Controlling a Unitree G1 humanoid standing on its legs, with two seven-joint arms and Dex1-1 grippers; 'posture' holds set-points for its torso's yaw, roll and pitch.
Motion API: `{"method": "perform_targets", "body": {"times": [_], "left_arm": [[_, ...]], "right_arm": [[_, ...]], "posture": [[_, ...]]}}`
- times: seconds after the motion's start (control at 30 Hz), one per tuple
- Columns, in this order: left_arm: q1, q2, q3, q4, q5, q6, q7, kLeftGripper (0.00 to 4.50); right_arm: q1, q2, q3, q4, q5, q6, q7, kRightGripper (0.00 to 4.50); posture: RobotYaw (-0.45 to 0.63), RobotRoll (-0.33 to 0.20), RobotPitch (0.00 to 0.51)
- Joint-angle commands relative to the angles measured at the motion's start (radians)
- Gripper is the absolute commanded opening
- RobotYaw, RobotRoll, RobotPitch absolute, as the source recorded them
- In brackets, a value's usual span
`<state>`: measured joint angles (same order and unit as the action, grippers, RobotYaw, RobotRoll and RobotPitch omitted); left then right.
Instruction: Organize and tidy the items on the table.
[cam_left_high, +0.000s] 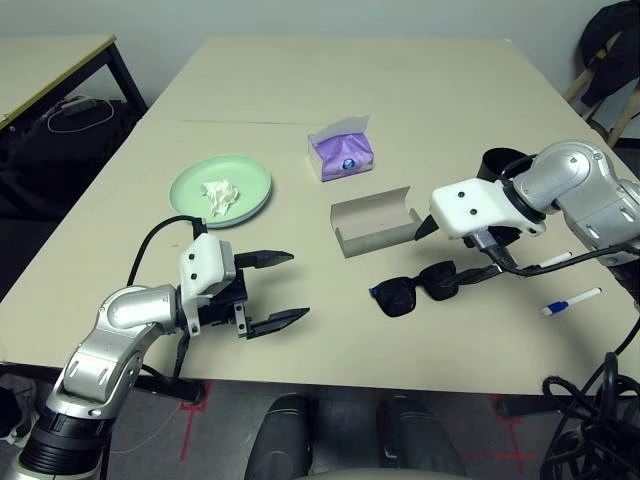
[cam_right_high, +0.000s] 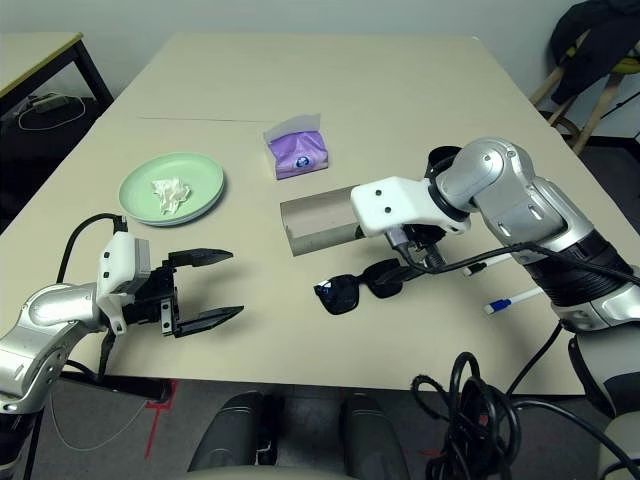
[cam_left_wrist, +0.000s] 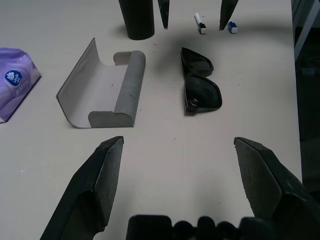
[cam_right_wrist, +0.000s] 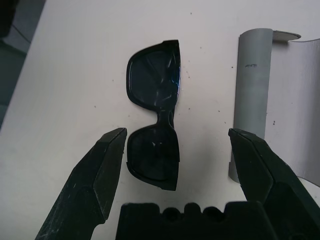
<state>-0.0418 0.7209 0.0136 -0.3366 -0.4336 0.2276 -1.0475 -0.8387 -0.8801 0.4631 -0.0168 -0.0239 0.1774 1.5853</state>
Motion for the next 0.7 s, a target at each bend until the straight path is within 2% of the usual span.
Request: {"method": "perform_targets", "body": {"times": [0.03, 0.7], "left_arm": [[0.002, -0.008, -0.023, -0.008, 0.012, -0.001, 0.008, 4.48], [-0.001, -0.033, -0.051, 0.020, 0.032, -0.040, 0.012, 4.48]], "right_arm": [[0.026, 0.008, 0.017, -0.022, -0.035, -0.027, -0.008, 4.50], [0.133, 0.021, 0.047, -0.179, -0.233, 0.100, -0.079, 4.50]], "posture": [[0.11, 0.000, 0.073], [0.11, 0.000, 0.071]]}}
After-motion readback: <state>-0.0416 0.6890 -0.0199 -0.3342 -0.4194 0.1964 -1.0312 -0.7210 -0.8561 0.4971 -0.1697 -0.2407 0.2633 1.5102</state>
